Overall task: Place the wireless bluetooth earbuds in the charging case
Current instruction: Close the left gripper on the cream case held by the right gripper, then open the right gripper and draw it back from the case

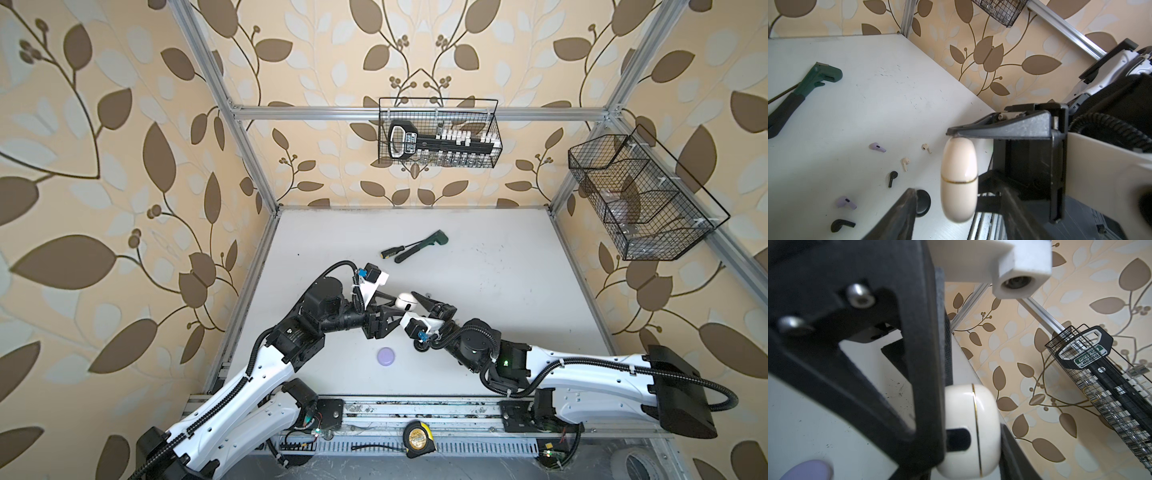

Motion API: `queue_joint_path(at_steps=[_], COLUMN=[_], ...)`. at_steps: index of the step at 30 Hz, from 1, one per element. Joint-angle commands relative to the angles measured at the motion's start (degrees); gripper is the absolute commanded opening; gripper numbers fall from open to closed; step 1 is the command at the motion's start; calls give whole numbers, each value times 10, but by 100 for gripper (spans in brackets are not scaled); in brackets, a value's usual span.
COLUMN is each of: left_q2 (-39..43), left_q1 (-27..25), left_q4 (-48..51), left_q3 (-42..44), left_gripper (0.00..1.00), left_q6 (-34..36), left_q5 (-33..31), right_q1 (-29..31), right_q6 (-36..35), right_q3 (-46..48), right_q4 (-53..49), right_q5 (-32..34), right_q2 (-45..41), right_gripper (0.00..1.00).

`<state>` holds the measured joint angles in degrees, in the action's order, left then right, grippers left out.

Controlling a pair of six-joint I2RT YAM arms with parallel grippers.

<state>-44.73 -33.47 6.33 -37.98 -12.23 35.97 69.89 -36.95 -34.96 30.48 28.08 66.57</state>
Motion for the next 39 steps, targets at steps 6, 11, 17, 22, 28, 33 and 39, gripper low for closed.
queue_joint_path(at_steps=[6, 11, 17, 22, 28, 33, 39], left_q2=[-1, -3, 0, -5, -11, -7, 16], left_q1=[-11, -12, -16, -16, -18, -19, -18], left_q4=[-3, -1, 0, 4, 6, -3, -46], left_q3=[-24, -27, -25, -29, -34, -32, -3], left_gripper=[57, 51, 49, 38, 26, 12, 0], left_q6=[18, 18, 18, 21, 21, 20, 26], left_q5=[2, 0, 1, 1, -9, -8, -67], right_q1=[8, 13, 16, 16, 17, 17, 17], right_q6=[-1, -1, 1, 0, -1, 7, 46], right_q3=[-29, -32, -39, -44, -43, -37, 2], right_q4=[29, 33, 40, 43, 48, 47, 35], right_q5=[-17, -23, -23, -22, -16, -14, -8], right_q2=[1, 8, 17, 23, 21, 16, -37], right_gripper=[17, 17, 18, 18, 18, 36, 61])
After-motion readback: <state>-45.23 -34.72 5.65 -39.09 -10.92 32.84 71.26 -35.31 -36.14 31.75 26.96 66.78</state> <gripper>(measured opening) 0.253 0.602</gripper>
